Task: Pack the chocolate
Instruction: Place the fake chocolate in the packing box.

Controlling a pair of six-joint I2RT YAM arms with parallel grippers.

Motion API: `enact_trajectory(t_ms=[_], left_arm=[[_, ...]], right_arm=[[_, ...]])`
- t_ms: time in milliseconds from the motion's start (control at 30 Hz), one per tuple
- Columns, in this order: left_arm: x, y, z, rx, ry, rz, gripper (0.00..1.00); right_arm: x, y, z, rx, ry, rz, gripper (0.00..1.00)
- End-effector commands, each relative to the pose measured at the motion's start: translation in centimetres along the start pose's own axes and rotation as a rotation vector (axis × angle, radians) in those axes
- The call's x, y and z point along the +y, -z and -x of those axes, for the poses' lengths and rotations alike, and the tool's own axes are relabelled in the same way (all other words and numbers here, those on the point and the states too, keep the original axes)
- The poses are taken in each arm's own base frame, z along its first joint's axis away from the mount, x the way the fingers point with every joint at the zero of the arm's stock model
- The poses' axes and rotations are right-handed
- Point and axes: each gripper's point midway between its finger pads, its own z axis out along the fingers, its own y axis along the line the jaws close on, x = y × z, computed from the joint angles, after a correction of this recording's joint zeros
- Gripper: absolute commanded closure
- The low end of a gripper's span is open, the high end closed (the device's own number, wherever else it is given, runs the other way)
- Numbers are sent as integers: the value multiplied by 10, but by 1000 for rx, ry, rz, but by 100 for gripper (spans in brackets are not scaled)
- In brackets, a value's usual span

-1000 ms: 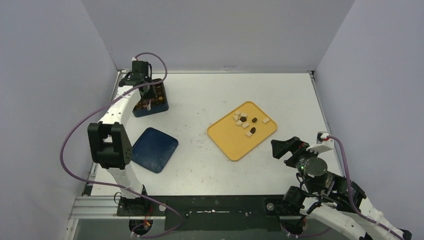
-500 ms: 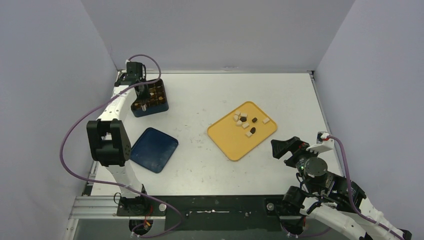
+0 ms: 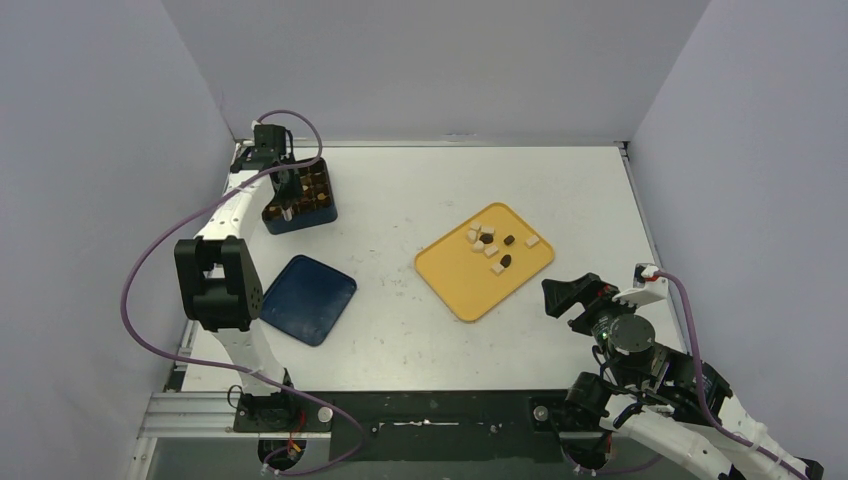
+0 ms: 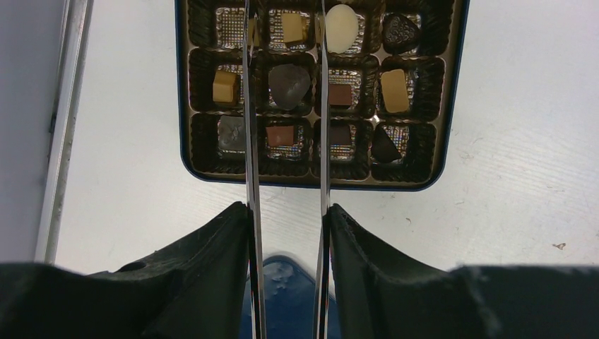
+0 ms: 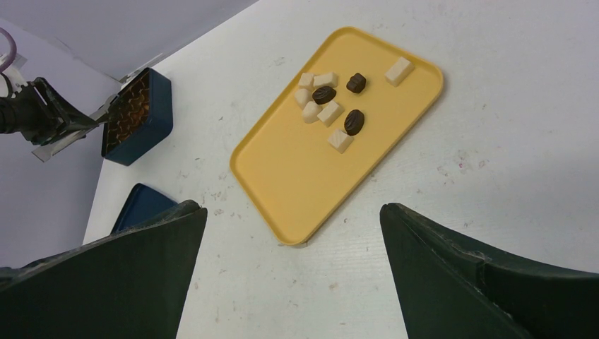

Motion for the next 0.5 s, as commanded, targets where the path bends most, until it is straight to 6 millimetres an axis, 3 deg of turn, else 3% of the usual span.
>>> enact_trajectory(t_ms=[0,233,367,467], left_arm=[[-2,20,28,-95,26,-25,59],[-21,48,39,-142,15,-137,60],[-44,72,39,-168,-44,-166,62],[-76,96,31,-193,-98,-224,63]], right_arm=[[6,0,6,-22,-24,19,0],[5,-1,6,-26,-22,13,0],[4,-1,5,-24,-18,8,0],[5,-1,5,-22,-17,10,0]])
